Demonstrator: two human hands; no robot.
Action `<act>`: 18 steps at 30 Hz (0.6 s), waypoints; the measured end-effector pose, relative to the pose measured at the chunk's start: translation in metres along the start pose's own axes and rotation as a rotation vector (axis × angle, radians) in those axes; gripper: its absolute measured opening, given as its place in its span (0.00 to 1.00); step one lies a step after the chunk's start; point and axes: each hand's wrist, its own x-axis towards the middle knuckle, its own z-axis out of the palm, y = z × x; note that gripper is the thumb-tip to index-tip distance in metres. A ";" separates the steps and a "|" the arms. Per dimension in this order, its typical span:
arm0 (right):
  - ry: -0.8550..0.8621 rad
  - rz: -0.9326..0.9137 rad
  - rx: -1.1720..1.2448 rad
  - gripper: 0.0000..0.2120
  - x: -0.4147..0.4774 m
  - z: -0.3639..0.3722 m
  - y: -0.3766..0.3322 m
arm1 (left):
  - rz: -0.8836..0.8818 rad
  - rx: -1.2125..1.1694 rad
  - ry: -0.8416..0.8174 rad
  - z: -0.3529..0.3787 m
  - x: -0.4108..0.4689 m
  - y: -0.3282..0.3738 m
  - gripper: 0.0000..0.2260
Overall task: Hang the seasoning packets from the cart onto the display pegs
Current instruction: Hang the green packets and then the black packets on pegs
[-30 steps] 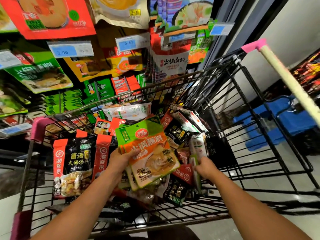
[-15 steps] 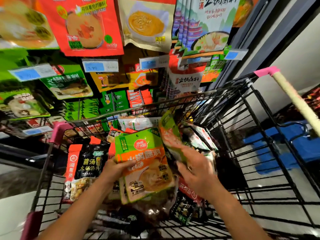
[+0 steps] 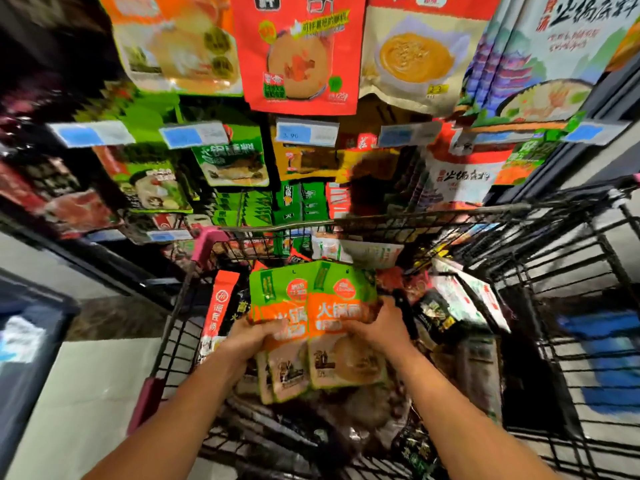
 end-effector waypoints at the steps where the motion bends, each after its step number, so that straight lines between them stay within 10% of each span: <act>1: -0.001 0.044 0.091 0.66 0.001 0.003 -0.002 | -0.022 -0.011 -0.033 0.001 -0.001 -0.002 0.28; 6: 0.025 0.126 0.529 0.55 -0.002 0.019 -0.003 | 0.004 0.029 -0.053 0.015 -0.007 -0.001 0.10; 11: 0.003 0.085 0.672 0.18 -0.035 -0.014 -0.038 | 0.105 0.052 -0.122 -0.005 -0.013 0.028 0.26; 18: -0.055 -0.198 0.929 0.32 -0.084 -0.040 -0.134 | 0.166 0.016 -0.190 -0.064 -0.048 0.103 0.26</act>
